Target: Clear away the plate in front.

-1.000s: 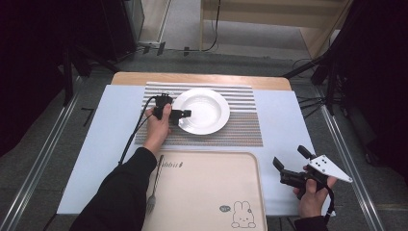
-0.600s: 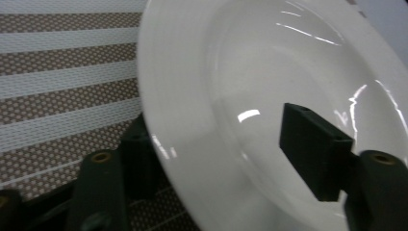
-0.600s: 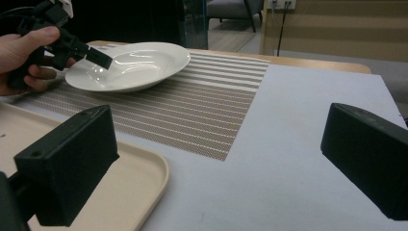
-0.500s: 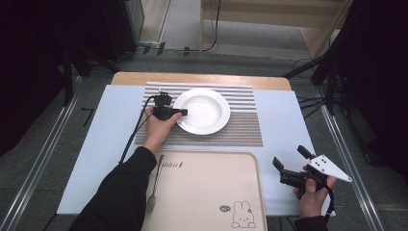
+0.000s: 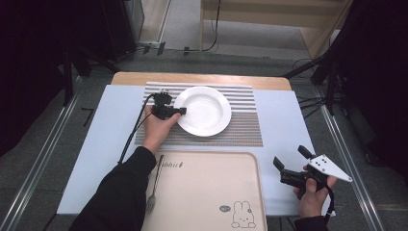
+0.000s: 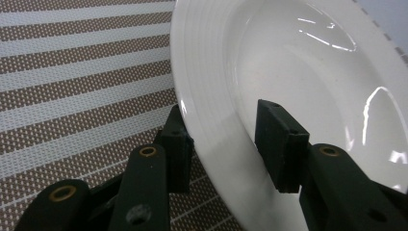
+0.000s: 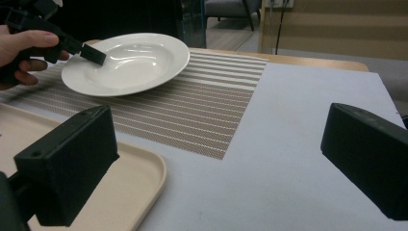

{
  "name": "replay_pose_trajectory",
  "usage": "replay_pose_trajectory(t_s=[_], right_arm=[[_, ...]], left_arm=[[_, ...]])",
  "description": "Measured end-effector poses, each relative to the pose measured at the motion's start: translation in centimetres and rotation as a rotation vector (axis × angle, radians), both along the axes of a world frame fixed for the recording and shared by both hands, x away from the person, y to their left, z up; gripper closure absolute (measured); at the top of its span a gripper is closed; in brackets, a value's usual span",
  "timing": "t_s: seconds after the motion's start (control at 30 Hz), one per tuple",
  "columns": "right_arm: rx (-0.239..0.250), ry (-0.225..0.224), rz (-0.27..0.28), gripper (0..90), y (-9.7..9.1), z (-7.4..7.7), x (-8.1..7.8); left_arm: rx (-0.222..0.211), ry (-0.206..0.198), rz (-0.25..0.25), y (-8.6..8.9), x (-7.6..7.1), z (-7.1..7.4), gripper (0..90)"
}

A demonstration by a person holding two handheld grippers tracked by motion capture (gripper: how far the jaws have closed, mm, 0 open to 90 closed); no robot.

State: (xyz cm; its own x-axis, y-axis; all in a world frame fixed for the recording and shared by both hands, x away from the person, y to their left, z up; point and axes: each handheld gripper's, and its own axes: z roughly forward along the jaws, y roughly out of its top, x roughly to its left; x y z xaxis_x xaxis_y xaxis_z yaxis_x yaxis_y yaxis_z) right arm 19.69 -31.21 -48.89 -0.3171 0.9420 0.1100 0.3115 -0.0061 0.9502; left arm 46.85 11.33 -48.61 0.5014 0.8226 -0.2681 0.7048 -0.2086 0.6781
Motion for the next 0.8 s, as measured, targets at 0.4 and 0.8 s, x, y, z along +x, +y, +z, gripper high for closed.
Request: replay_pose_trajectory(t_s=[0.4, 0.8], right_arm=[[-0.005, 0.002, -0.002, 0.0, 0.1, 0.0, 0.0], [-0.005, -0.001, -0.005, 0.0, 0.1, 0.1, 0.0]], left_arm=[[-0.064, 0.013, -0.076, 0.4, -0.7, 0.9, 64.5], [-0.091, 0.033, -0.108, -0.5, -1.3, 0.9, 75.7]])
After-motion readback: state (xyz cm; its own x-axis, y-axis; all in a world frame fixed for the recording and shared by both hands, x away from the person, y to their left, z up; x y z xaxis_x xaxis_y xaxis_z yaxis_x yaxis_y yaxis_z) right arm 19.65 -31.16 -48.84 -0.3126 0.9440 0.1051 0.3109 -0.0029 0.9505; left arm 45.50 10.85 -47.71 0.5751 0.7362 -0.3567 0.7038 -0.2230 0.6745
